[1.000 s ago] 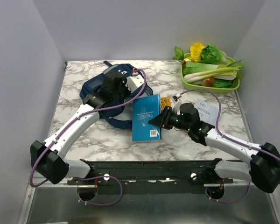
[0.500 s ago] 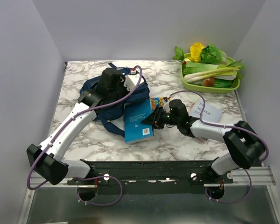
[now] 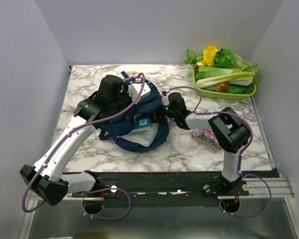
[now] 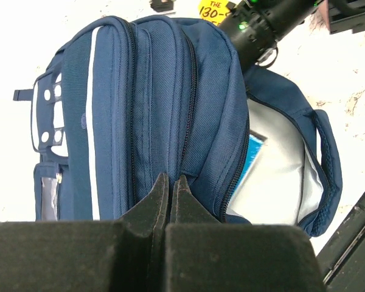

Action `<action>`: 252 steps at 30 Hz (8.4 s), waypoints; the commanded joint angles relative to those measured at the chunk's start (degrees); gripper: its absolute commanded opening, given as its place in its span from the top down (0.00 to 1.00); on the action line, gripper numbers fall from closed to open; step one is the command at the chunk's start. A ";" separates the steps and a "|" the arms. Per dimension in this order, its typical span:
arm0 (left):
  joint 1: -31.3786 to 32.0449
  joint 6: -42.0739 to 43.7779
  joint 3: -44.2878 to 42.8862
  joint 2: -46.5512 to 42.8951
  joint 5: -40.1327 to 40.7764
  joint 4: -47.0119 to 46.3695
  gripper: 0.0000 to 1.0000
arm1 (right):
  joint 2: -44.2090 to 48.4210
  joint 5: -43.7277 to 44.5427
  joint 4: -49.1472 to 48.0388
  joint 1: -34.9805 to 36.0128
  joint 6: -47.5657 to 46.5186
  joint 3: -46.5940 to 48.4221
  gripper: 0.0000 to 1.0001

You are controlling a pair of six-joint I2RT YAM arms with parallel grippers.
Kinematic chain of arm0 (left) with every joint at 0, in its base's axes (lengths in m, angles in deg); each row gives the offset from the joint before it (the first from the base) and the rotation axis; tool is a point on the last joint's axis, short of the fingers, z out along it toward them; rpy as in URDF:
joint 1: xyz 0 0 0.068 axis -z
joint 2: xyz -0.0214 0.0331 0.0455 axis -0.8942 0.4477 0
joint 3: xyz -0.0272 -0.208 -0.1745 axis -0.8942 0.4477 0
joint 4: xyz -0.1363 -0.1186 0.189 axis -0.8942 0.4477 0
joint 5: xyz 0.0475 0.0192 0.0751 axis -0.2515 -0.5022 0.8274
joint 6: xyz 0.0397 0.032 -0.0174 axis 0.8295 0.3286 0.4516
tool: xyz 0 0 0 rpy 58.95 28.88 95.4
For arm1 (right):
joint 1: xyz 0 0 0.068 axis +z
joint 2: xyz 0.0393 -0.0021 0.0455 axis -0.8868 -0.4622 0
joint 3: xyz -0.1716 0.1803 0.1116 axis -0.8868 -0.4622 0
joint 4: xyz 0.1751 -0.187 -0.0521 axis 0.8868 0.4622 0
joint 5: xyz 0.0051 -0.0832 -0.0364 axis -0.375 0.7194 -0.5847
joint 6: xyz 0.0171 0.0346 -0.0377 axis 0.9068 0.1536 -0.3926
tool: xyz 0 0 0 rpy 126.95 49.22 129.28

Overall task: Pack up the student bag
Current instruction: Place the book at the center of the board, then pick up the book from the center of the board, then place the book in the student bag.

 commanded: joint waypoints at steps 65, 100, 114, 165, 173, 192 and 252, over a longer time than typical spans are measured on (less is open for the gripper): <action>-0.78 -3.09 -6.30 6.22 -0.67 -9.88 1.00 | 5.50 24.56 34.67 6.05 -41.24 16.56 0.28; -10.10 13.09 18.23 -4.94 7.85 -15.68 1.00 | 7.46 36.69 45.21 -15.14 -55.74 11.97 0.00; -10.10 8.60 15.94 -4.50 5.04 -13.58 1.00 | 0.14 27.82 50.41 -14.96 -58.31 15.60 0.00; -10.01 10.18 16.30 -5.73 3.55 -15.69 1.00 | 17.03 35.72 50.76 -8.37 -21.73 -6.57 0.00; -10.01 10.27 16.12 -5.64 2.85 -15.42 1.00 | 14.39 35.72 49.79 -8.37 -21.12 -6.65 0.39; -10.01 5.10 7.61 -0.64 3.55 -12.79 1.00 | 31.34 33.35 53.74 -8.37 -29.46 -3.84 0.99; -9.66 -9.15 -5.50 0.86 -11.13 -11.56 1.00 | 10.72 6.96 2.24 -2.75 -5.47 3.09 0.99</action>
